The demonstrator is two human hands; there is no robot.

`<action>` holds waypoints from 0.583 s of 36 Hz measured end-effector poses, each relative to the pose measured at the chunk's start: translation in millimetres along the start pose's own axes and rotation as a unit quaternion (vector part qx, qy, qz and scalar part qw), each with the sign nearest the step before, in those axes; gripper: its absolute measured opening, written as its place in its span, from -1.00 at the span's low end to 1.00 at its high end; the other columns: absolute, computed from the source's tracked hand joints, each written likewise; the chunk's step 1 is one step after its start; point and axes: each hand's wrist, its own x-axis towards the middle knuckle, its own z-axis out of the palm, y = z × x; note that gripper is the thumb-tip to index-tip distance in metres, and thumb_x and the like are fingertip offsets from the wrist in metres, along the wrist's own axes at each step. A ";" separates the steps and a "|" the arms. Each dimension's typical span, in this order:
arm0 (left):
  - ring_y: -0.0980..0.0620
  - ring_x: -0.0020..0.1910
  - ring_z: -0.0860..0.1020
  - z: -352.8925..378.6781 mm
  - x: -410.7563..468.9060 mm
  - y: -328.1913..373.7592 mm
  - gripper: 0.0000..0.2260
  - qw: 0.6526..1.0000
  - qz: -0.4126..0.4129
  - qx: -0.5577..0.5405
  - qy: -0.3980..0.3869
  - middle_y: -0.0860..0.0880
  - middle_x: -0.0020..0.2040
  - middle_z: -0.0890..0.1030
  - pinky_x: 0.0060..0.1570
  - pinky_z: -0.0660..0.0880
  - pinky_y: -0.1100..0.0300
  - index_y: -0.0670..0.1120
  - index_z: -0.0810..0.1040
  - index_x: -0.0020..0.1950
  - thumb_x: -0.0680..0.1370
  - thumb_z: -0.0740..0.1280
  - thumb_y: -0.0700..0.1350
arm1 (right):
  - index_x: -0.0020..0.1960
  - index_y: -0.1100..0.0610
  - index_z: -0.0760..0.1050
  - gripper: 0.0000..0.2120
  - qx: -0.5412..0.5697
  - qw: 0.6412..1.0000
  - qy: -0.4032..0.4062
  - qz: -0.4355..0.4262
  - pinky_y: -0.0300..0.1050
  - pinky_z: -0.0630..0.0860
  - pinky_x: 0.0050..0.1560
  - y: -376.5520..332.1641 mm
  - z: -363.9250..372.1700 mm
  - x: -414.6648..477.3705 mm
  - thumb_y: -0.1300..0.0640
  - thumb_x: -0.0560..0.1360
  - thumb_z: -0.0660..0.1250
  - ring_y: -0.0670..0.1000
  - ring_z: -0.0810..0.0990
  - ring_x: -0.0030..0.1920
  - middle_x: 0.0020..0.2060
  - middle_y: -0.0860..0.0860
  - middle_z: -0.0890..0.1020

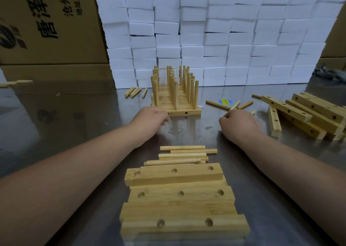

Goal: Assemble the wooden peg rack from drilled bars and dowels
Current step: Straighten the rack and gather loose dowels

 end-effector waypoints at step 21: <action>0.31 -0.04 0.47 -11.7 -21.9 -5.2 -0.84 0.946 0.149 0.122 -0.261 0.26 -0.07 0.54 -0.04 0.34 0.49 0.28 0.62 -0.27 0.43 0.41 -0.01 | -0.14 0.01 0.58 -0.83 0.215 0.952 0.077 -0.204 -0.13 0.42 -0.16 -19.9 -18.6 -34.3 0.09 0.51 0.21 -0.05 0.53 -0.18 -0.13 -0.05 0.60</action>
